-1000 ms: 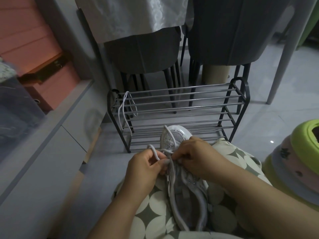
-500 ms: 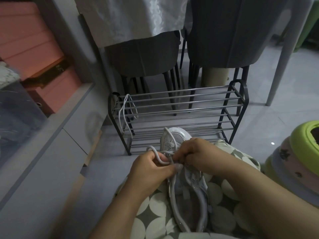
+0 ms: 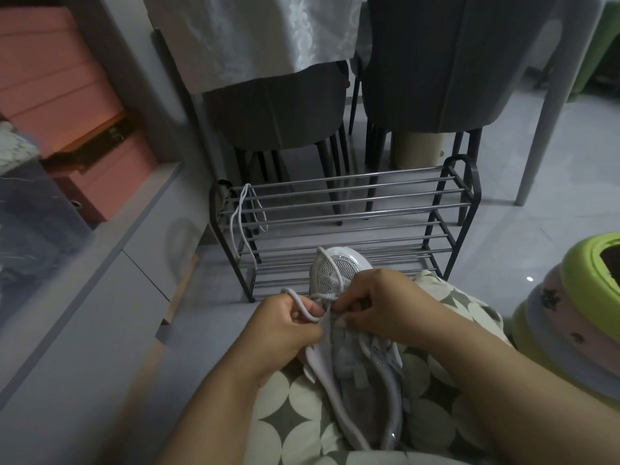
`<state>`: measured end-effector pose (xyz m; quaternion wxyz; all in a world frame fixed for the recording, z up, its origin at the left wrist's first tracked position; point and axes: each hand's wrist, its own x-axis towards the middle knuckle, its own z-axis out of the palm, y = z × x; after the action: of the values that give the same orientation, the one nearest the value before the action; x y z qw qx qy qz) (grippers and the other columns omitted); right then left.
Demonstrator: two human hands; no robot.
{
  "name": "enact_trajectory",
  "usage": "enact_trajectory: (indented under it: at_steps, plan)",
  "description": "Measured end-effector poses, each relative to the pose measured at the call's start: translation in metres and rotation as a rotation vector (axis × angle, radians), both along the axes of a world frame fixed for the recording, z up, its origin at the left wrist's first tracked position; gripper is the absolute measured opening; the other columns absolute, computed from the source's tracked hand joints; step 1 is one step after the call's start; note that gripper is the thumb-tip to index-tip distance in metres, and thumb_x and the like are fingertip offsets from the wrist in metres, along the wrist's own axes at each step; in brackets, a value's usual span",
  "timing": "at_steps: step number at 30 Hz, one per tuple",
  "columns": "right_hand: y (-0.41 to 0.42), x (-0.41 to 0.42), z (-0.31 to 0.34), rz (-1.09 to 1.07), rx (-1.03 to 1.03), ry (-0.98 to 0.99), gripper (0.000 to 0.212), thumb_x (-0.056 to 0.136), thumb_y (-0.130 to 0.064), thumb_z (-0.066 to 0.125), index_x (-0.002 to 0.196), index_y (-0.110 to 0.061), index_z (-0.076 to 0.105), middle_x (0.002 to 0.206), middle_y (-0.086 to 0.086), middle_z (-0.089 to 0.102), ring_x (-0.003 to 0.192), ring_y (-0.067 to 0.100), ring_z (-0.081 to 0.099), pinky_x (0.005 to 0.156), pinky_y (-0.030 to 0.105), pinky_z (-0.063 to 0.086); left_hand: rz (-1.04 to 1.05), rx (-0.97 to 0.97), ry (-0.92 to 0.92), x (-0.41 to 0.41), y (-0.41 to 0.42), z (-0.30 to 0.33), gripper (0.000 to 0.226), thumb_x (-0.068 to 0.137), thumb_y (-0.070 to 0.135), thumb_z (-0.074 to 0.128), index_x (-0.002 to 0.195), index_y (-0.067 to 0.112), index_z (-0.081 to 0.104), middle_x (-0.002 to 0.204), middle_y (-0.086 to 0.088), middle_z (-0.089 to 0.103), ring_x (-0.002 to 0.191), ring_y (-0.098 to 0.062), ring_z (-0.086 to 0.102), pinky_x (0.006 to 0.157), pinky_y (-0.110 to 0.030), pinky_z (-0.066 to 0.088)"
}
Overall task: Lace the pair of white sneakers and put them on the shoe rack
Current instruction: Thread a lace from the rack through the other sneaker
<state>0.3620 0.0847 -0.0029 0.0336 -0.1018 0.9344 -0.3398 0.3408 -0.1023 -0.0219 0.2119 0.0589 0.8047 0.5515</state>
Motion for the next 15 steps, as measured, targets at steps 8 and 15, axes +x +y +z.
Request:
enact_trajectory:
  at_steps: [8,15]
  plan:
    - [-0.007,-0.002,-0.009,0.053,0.105,0.146,0.012,0.078,-0.034,0.067,0.083,-0.025,0.073,0.080,-0.014,0.053,0.086,0.011,0.052,0.075,0.036,0.049,-0.028,0.111,-0.015,-0.001,-0.002,0.000,0.022,0.077,-0.013,0.066,0.078,0.009,0.065,0.059,0.005,0.066,0.060,-0.002,0.063,0.057,-0.015,0.048]
    - [-0.011,0.004,-0.017,0.018,0.129,0.266,0.022,0.077,-0.042,0.056,0.081,-0.025,0.070,0.081,-0.009,0.060,0.083,0.013,0.054,0.066,0.039,0.050,0.003,0.131,0.038,0.000,-0.003,-0.005,0.020,0.076,-0.008,0.071,0.080,0.011,0.067,0.069,0.000,0.069,0.070,-0.012,0.066,0.066,-0.023,0.054]
